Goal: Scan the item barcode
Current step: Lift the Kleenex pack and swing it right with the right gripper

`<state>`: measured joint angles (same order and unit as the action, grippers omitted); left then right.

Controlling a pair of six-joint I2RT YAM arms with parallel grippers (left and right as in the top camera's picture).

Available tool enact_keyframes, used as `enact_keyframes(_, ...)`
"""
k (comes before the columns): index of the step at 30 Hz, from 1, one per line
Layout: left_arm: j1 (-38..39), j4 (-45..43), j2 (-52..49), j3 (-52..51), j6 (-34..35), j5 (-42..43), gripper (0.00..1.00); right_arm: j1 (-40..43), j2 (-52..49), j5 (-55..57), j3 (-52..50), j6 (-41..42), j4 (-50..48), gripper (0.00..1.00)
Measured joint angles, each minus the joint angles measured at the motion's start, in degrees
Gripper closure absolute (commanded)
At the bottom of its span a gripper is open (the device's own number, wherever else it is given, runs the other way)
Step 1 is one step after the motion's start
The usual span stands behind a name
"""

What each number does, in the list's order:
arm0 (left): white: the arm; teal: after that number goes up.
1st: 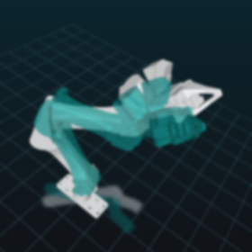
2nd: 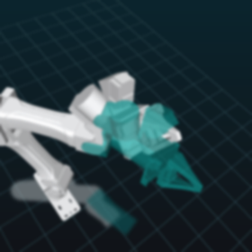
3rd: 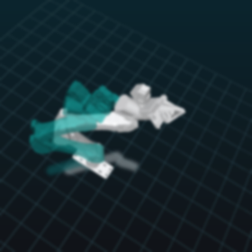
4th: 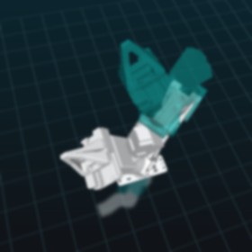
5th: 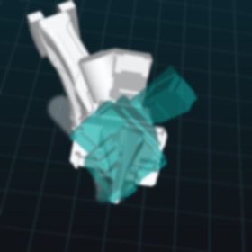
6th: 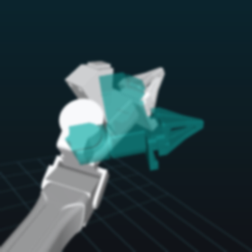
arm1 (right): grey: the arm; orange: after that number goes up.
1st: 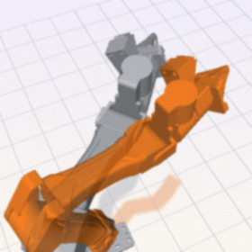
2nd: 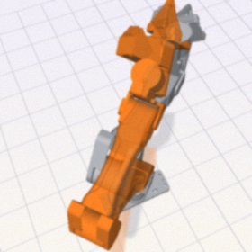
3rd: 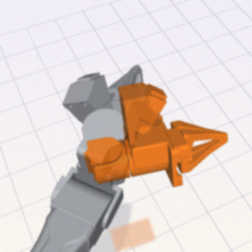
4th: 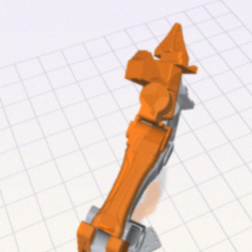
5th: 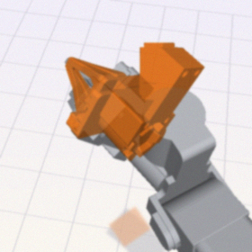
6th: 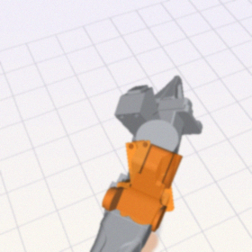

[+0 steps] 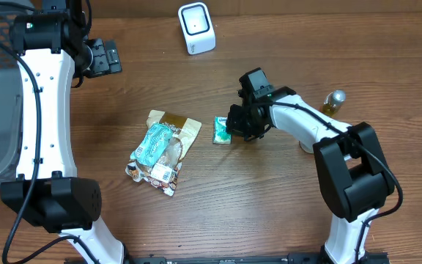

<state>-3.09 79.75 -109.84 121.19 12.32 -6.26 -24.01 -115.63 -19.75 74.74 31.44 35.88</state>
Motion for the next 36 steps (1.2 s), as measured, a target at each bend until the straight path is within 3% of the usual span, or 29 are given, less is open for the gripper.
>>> enact_keyframes(2, 0.00, 0.00, 0.00, 0.00, 0.00, 0.00, 0.01, 0.00, 0.13, 0.52, -0.39, 0.09, -0.07, 0.89)
enact_keyframes(3, 0.00, -0.02, 0.00, 0.00, 0.00, 0.00, 0.00, 0.02, 0.13, 0.66, -0.46, 0.09, -0.02, 0.96)
enact_keyframes(9, 0.00, 0.00, 0.00, 0.00, 0.00, 0.00, 0.00, 1.77, 0.28, -4.33, -0.46, -2.95, 1.88, 0.96)
enact_keyframes(15, 0.00, 0.00, 0.00, 0.00, 0.00, 0.00, 0.00, 9.79, 3.15, -27.17, -0.63, -19.15, 5.81, 0.96)
enact_keyframes(21, 0.00, 0.00, 0.00, 0.00, 0.00, -0.02, 0.00, 16.35, 14.80, -45.29, -0.79, -34.49, 15.28, 0.96)
enact_keyframes(31, 0.00, -0.02, 0.00, 0.00, 0.00, 0.00, 0.00, 22.01, 18.23, -65.11, -0.83, -51.87, 30.82, 0.96)
enact_keyframes(36, 0.00, -0.04, 0.00, 0.00, 0.00, 0.02, 0.00, 23.02, 18.29, -67.25, -0.90, -56.11, 39.21, 0.96)
